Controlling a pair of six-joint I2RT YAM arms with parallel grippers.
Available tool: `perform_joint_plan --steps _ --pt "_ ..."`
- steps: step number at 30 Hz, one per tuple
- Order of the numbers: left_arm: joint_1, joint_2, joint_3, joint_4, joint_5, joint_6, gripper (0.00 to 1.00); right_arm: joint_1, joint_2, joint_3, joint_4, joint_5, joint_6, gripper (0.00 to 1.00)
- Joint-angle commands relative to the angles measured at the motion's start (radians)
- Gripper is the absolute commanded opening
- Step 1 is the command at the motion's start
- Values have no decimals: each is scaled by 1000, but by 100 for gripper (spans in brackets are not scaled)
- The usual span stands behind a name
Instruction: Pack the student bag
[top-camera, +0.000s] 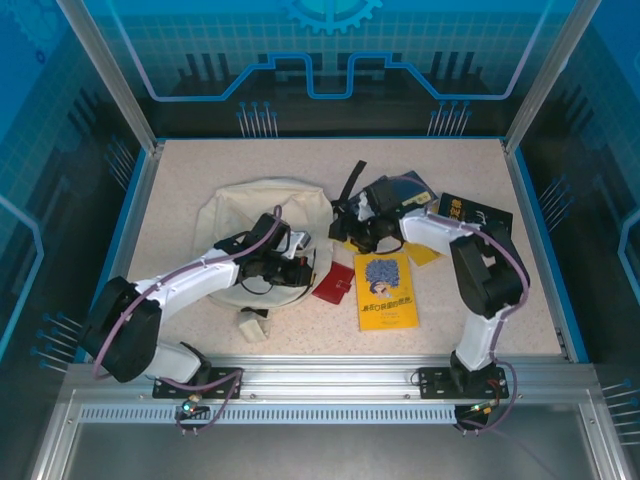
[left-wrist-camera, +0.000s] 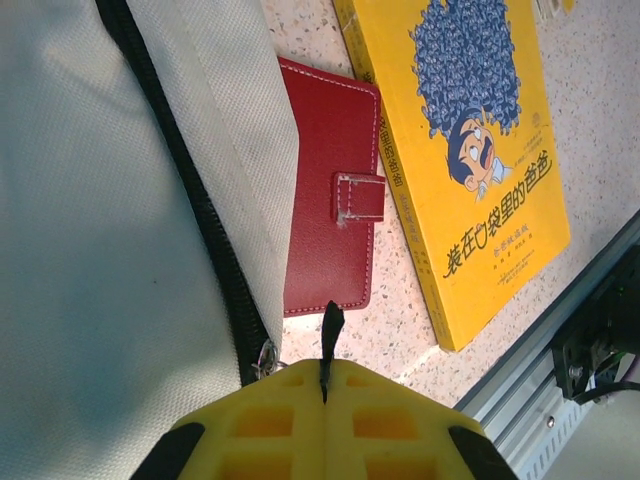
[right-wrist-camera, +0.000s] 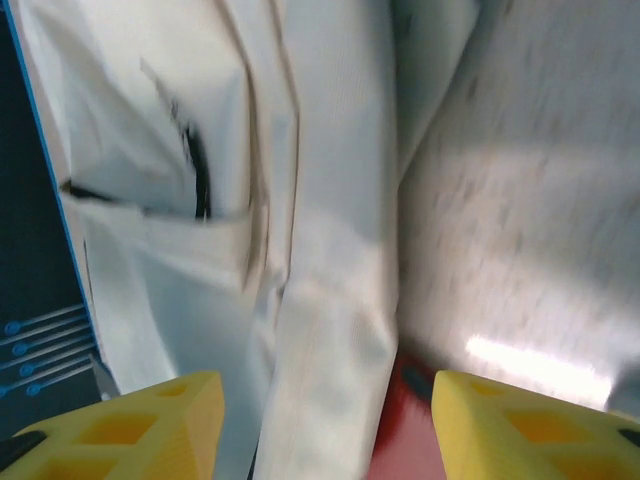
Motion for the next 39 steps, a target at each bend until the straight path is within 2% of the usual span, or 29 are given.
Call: perform_joint_plan --steps 1,6,9,12,15,19,20,27,39 --pt "-2 27 33 8 -20 3 0 68 -37 -103 58 -41 106 57" --pt "-3 30 28 10 -21 2 0 112 -20 -111 75 4 142 53" --pt "-3 27 30 8 -22 2 0 117 19 -103 106 -13 152 49" --pt "-3 24 31 9 -22 2 0 119 54 -94 141 -33 167 39" --pt "-3 22 33 4 -25 3 0 118 58 -82 138 -14 159 23" --pt "-3 17 38 -11 -25 19 0 93 51 -45 96 31 100 5" --pt "-3 16 41 -11 -25 21 0 82 53 -32 79 31 83 3" --pt "-3 24 62 -14 -14 27 0 -9 77 39 22 0 25 2" --pt "-4 35 66 -99 -35 27 0 -89 153 157 -45 6 -16 2"
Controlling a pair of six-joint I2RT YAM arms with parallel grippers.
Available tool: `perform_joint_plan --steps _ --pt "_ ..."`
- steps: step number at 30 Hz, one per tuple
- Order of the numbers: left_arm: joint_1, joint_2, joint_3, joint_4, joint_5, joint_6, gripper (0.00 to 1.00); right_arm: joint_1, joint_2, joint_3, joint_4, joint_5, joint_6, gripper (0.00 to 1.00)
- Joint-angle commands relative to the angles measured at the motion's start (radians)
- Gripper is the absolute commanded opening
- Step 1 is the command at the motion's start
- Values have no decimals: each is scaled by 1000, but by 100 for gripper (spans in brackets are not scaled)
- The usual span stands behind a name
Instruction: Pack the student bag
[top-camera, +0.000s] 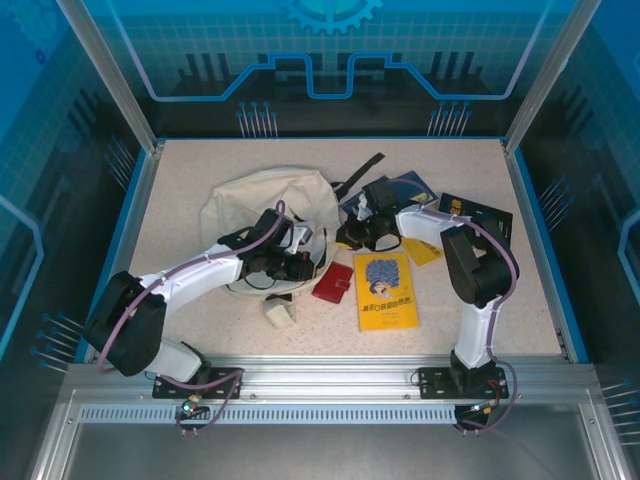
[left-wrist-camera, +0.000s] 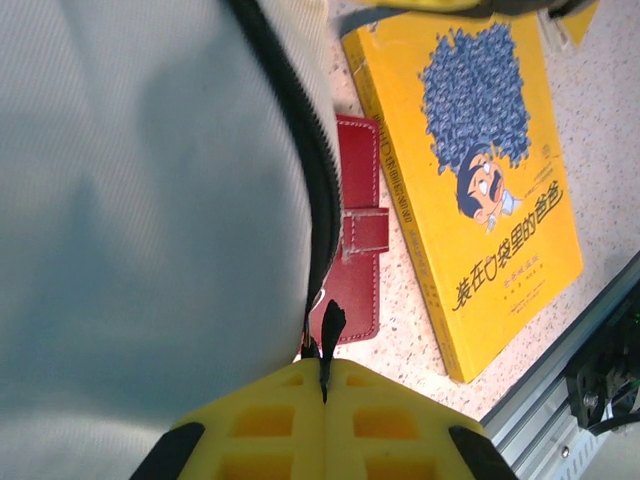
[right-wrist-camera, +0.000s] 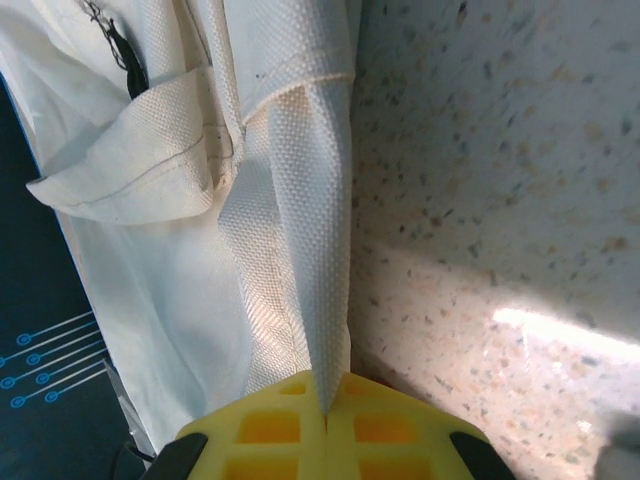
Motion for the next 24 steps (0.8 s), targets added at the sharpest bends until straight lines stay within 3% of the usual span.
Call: perform_joint_plan --steps 1,9,16,24 --pt "-4 -4 17 -94 -2 21 0 -41 29 56 -10 43 -23 2" --pt "-3 -37 13 -131 -46 24 0 -51 32 71 -21 49 -36 5" --pt "-6 -24 28 -86 -16 17 0 -11 -124 -51 -27 26 -56 43" --pt "-5 -10 35 -61 -3 13 0 91 -256 -247 41 41 45 49"
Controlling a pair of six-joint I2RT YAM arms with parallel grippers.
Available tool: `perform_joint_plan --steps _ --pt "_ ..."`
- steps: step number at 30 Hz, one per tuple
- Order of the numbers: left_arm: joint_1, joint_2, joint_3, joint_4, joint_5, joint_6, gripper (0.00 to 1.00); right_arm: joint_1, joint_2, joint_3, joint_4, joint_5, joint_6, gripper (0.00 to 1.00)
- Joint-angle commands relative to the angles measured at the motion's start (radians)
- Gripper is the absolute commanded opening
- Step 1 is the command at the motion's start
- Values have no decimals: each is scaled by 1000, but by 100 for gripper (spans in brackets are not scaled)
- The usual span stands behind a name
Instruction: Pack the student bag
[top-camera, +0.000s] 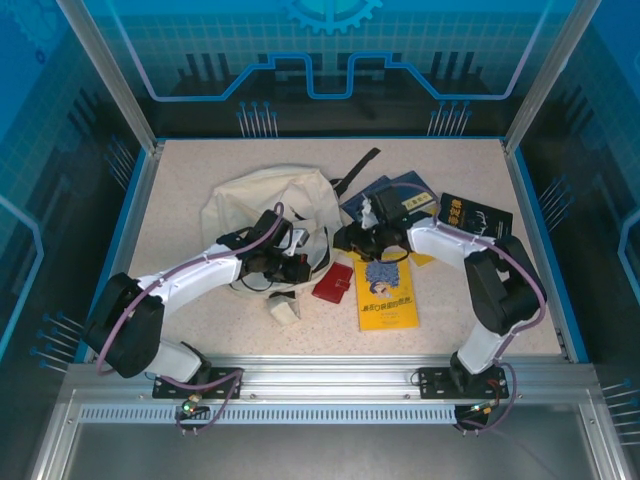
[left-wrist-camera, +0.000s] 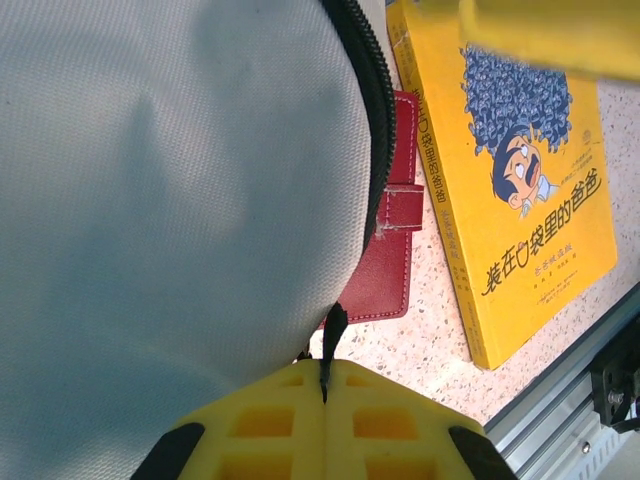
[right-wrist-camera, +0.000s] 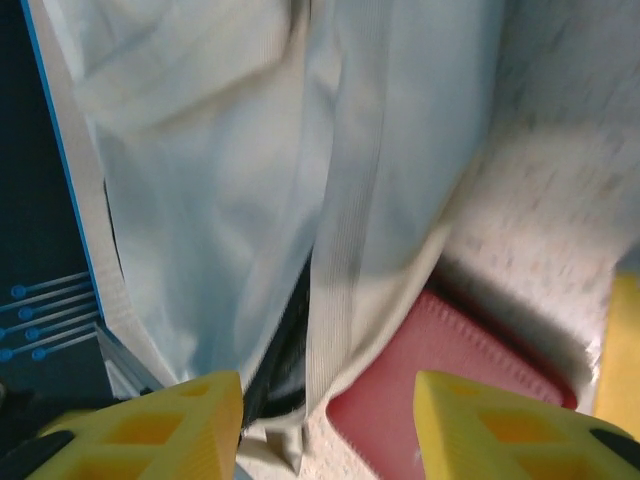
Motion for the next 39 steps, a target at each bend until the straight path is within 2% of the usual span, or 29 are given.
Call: perform_joint_plan --steps 1,8,16,19,29,39 --pt "-5 1 27 1 31 11 0 32 -15 -64 45 9 65 48" --pt "-5 4 23 -2 32 8 0 42 41 -88 226 -69 127 41" --pt "-4 5 24 -4 31 5 0 45 82 -96 298 -94 137 28" --pt "-5 10 26 -2 32 2 0 47 68 -117 318 -87 135 28" --pt "-4 18 34 -8 28 1 0 47 48 -138 335 -76 129 22" --pt "-4 -6 33 -68 2 6 0 42 33 -89 254 22 99 15"
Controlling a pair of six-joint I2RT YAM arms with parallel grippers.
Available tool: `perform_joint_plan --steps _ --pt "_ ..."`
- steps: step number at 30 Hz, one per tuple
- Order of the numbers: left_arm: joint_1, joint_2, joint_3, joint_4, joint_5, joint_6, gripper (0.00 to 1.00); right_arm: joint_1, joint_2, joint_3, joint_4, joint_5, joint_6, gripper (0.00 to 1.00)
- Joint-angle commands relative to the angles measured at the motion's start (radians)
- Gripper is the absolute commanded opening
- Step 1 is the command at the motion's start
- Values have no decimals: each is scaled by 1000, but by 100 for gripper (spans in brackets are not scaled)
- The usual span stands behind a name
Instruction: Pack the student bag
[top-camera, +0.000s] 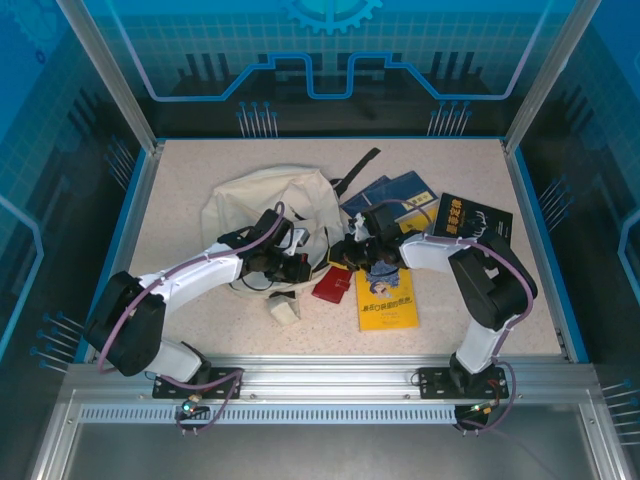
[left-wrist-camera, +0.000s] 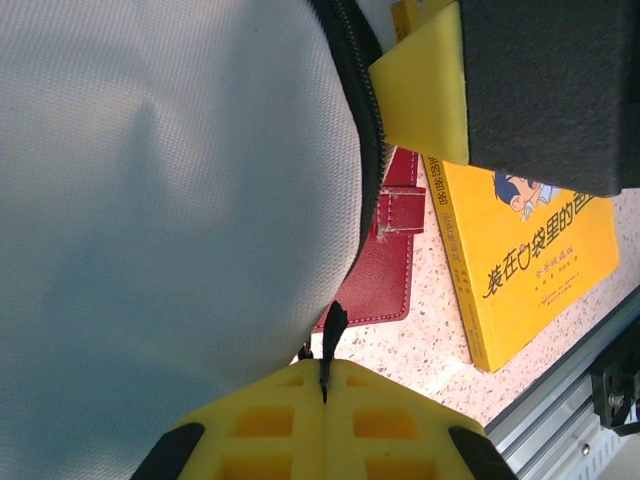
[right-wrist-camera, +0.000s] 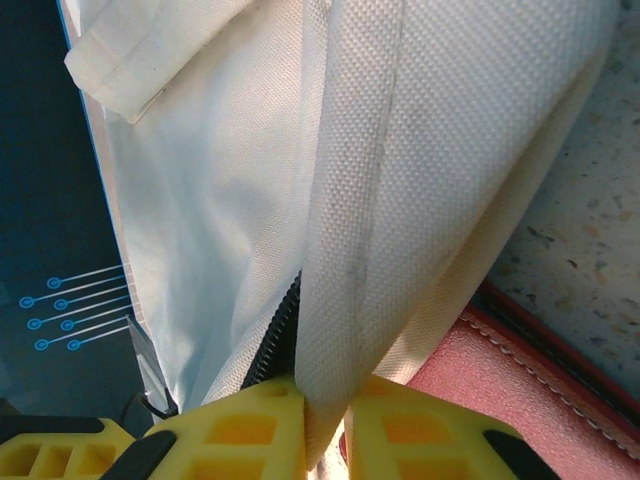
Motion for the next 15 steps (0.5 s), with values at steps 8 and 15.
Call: perform_joint_plan --steps 8,15 --pt "-5 -43 18 -170 -60 9 0 -8 -18 99 -176 169 -64 13" --pt "-3 -81 9 -282 -150 -12 0 -26 5 139 -211 221 -79 13"
